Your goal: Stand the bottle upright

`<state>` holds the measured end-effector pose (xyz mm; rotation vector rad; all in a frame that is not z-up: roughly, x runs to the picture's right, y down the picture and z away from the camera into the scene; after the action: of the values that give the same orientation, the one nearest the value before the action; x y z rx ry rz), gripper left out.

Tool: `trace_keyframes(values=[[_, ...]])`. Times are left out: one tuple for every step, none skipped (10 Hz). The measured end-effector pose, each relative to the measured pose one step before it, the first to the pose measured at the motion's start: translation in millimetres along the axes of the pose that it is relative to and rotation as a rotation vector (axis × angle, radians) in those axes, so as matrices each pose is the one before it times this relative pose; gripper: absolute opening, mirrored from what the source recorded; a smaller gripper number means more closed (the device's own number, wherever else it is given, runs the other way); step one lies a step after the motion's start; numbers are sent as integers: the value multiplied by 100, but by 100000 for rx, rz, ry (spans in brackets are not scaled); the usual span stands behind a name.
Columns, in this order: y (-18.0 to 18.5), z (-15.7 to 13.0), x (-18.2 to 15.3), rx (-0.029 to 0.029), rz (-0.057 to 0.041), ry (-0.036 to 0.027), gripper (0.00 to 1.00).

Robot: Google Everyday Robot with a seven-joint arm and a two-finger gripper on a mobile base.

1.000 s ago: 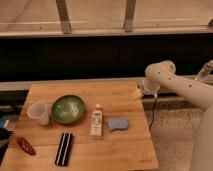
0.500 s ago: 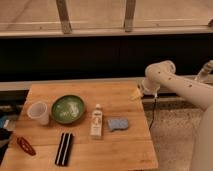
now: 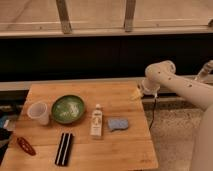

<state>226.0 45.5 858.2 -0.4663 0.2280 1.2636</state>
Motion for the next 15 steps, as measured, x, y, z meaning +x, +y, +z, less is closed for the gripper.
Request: trace_keyframes(values=[[67, -89, -29, 170, -325, -216, 80], [112, -43, -88, 400, -513, -105, 80], [116, -33, -181, -31, -132, -232, 80], [74, -17, -113, -740, 672, -342, 80], [145, -41, -166, -945, 733, -442, 80], [551, -33, -412, -1226, 300, -630, 80], [1081, 130, -591, -536, 343, 30, 80], [1192, 97, -564, 958, -186, 366, 80], [2017, 70, -618, 2875, -1020, 370, 80], [3044, 80, -548, 1711, -2444, 502, 80], [1748, -81, -268, 1665, -1979, 51, 80], [2485, -69, -351, 2042, -3295, 338, 80], [1730, 20, -531, 1171, -2736, 360, 80], [1951, -99, -826, -1102, -2678, -76, 80], [1121, -149, -422, -1355, -1301, -154, 80]])
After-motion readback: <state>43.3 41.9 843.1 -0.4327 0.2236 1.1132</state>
